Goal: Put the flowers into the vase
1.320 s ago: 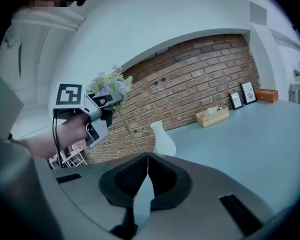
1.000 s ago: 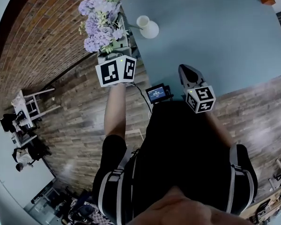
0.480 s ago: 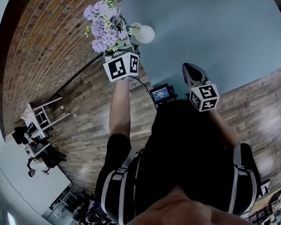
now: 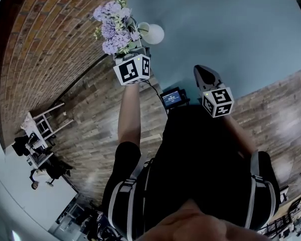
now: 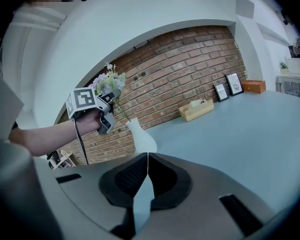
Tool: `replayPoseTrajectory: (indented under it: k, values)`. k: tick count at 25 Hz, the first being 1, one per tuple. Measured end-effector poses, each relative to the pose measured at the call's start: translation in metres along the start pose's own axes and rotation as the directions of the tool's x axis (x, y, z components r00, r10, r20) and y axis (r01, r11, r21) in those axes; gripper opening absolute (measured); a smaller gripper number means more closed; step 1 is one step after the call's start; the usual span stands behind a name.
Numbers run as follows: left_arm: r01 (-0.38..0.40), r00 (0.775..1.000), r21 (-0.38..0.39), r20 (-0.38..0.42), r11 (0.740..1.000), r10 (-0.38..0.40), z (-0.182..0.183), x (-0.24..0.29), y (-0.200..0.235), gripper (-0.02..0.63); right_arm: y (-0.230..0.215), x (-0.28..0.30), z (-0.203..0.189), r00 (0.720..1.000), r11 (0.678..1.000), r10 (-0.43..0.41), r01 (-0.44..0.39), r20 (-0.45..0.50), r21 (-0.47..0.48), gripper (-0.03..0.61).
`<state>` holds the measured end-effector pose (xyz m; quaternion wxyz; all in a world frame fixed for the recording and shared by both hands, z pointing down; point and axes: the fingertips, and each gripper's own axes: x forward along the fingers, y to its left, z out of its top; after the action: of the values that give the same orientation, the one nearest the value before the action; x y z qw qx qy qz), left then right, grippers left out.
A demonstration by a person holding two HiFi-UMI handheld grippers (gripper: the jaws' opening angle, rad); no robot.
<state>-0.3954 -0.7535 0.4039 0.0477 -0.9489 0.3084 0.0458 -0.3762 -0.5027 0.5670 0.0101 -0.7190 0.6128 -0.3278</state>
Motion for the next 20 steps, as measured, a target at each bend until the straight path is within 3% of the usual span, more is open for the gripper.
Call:
replayPoseTrajectory:
  k: [20]
  values:
    - [0.022, 0.990, -0.020, -0.141, 1.000, -0.025, -0.080, 0.003, -0.009, 0.167, -0.006, 0.012, -0.005, 0.999, 1.000, -0.018, 0.018, -0.041, -0.011, 0.018]
